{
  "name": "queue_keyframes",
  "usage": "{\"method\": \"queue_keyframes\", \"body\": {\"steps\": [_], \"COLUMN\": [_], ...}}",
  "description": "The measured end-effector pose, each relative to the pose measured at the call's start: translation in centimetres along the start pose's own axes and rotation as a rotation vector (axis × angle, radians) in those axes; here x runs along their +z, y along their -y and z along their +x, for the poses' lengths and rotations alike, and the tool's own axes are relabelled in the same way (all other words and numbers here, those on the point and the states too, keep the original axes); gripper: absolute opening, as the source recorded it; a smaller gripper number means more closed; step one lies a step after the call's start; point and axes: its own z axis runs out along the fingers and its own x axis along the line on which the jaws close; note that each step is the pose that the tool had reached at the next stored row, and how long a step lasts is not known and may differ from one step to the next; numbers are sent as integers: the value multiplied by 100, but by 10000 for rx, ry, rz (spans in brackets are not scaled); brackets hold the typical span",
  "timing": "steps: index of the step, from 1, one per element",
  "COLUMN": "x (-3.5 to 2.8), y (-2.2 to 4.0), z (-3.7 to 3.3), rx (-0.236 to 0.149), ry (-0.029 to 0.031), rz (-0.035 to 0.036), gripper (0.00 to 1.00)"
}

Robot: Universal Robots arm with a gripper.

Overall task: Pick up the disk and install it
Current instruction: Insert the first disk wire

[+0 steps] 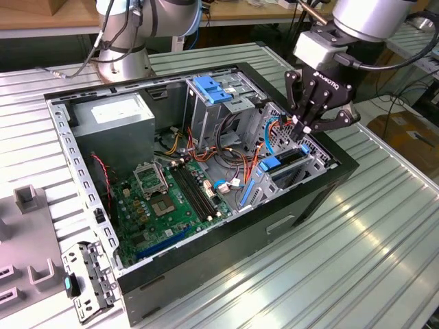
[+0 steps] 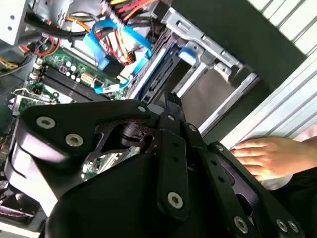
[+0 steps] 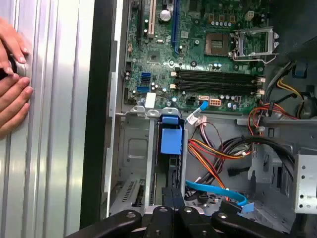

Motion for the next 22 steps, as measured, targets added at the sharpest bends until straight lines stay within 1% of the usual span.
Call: {"method": "queue_keyframes", "body": {"steps": [1, 2, 5, 8, 13, 16, 17, 22], "x": [18, 21, 20, 20, 20, 20, 20, 21], "y": [191, 212, 216, 217, 217, 217, 217, 217], "z": [-30, -34, -35, -35, -35, -35, -35, -35], "rx": [-9, -11, -71, -402, -1303, -2017, -2372, -3353], "ry": [-99, -108, -111, -108, -112, -117, -117, -123], "rz": [-11, -12, -11, -3, 20, 38, 47, 71], "gripper": [11, 11, 11, 11, 11, 11, 11, 11]}}
